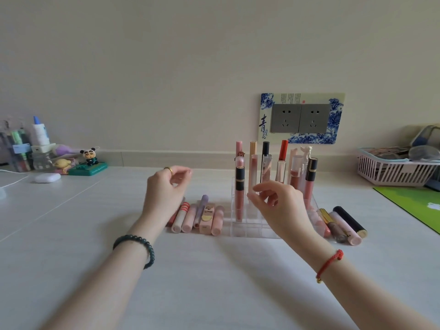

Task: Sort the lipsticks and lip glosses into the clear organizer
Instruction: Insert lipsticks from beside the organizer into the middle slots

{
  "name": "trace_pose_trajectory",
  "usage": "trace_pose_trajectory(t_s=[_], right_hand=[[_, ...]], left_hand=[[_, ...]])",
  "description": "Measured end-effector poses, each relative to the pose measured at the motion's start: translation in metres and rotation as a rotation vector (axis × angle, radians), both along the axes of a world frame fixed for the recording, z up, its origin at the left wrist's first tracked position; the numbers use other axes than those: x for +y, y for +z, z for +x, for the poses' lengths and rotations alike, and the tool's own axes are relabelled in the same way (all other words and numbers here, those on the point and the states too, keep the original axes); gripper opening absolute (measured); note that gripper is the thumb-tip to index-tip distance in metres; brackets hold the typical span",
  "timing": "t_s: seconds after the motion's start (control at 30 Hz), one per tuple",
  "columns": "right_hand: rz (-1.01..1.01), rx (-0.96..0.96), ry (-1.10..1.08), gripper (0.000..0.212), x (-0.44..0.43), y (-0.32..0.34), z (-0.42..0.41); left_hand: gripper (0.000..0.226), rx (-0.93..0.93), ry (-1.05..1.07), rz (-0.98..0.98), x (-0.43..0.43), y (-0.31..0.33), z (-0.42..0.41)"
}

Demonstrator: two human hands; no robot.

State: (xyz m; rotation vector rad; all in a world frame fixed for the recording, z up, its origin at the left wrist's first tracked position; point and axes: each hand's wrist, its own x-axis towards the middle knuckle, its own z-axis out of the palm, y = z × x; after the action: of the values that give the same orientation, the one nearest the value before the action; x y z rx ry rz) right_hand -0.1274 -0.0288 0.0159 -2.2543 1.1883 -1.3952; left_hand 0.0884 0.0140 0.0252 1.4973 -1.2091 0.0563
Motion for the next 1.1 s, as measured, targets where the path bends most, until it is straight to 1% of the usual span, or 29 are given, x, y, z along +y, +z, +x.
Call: trace_pose_trajectory(t_s=[0.13, 0.23, 0.3, 0.4, 0.47, 0.53, 0.63, 0.73, 0.83, 0.97, 1.1], right_hand=[[-0.031, 0.000, -0.012, 0.018, 0.005, 0.002, -0.005], [-0.024, -0.008, -0.007, 0.015, 0.005, 0.001, -0.007], [-0.023, 0.004, -0.008, 0.014, 0.005, 0.001, -0.008], [-0.019, 0.010, -0.011, 0.014, 0.003, -0.001, -0.010], [-0.017, 0.015, -0.004, 0.015, 0.002, -0.002, -0.010], [-0.019, 0.016, -0.002, 0.015, 0.001, -0.003, -0.009], [-0.032, 0.004, 0.000, 0.016, 0.001, -0.003, -0.008], [-0.031, 0.000, 0.012, 0.017, 0.003, -0.003, -0.008], [-0.040, 0.004, 0.016, 0.017, 0.004, -0.003, -0.008], [-0.062, 0.000, 0.037, 0.014, 0.008, -0.002, -0.007], [-0.074, -0.009, 0.113, 0.013, 0.014, 0.001, -0.005]], left_hand=[[0.020, -0.173, 0.153, 0.328, -0.010, -0.017, 0.012], [0.027, -0.296, 0.170, 0.545, -0.026, -0.025, 0.008], [0.034, -0.340, 0.162, 0.641, -0.039, -0.026, 0.007], [0.043, -0.343, 0.171, 0.766, -0.059, -0.021, 0.004], [0.042, -0.360, 0.199, 0.841, -0.070, -0.018, 0.003], [0.035, -0.374, 0.210, 0.873, -0.077, -0.016, 0.001], [0.031, -0.318, 0.189, 0.859, -0.079, -0.014, -0.002], [0.034, -0.186, 0.136, 0.782, -0.071, -0.007, -0.002], [0.034, -0.004, -0.022, 0.602, -0.056, 0.006, 0.001], [0.016, 0.102, -0.194, 0.337, -0.034, 0.023, 0.002], [0.008, 0.316, -0.377, 0.104, -0.015, 0.037, -0.002]])
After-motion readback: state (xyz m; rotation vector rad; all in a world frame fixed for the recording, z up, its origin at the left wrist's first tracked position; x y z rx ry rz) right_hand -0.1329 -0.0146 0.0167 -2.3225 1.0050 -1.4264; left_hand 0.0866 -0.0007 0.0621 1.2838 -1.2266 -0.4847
